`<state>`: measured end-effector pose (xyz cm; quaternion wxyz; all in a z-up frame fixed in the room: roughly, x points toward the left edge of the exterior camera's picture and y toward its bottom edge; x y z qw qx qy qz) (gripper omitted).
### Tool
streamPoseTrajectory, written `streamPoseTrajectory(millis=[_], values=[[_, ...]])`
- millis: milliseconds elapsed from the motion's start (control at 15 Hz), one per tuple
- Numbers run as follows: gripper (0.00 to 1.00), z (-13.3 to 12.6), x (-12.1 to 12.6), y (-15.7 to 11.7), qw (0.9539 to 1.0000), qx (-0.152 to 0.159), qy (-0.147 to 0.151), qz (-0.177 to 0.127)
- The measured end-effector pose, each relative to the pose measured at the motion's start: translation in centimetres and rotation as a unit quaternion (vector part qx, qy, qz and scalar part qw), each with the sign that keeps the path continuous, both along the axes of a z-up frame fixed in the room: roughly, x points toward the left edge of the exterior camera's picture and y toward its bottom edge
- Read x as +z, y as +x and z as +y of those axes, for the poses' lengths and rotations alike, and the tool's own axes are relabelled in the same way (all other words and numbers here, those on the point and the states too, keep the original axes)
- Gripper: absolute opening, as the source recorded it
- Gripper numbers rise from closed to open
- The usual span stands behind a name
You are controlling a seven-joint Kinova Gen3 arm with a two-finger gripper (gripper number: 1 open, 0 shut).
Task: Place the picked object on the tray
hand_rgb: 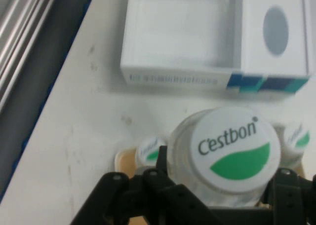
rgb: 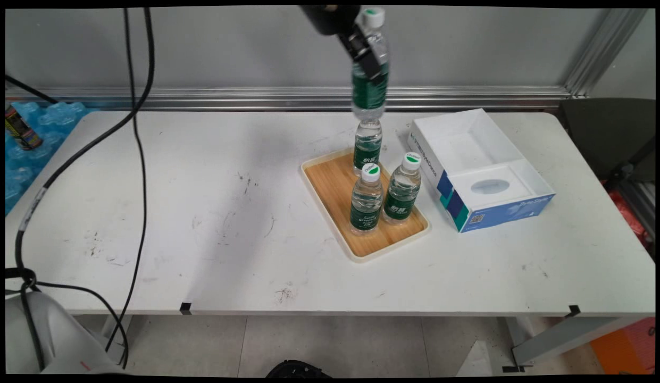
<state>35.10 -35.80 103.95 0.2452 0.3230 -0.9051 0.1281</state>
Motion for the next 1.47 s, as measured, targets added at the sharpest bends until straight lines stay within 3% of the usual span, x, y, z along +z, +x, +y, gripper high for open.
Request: streamPoseTrajectory(millis=[267,600,1133,1467], values=[[0.00,-2.1,0.9,-3.6,0.9997,0.005,-0.015,0.020],[0.00,-5.4,-0.6,-8.3,0.9990,0.006,-0.037,0.025],[0.00,-12.3,-7.0,-15.1,0.9982,0.014,-0.054,0.020],[0.00,-16.1,-11.3,-17.9,0.9983,0.023,-0.052,0.015]])
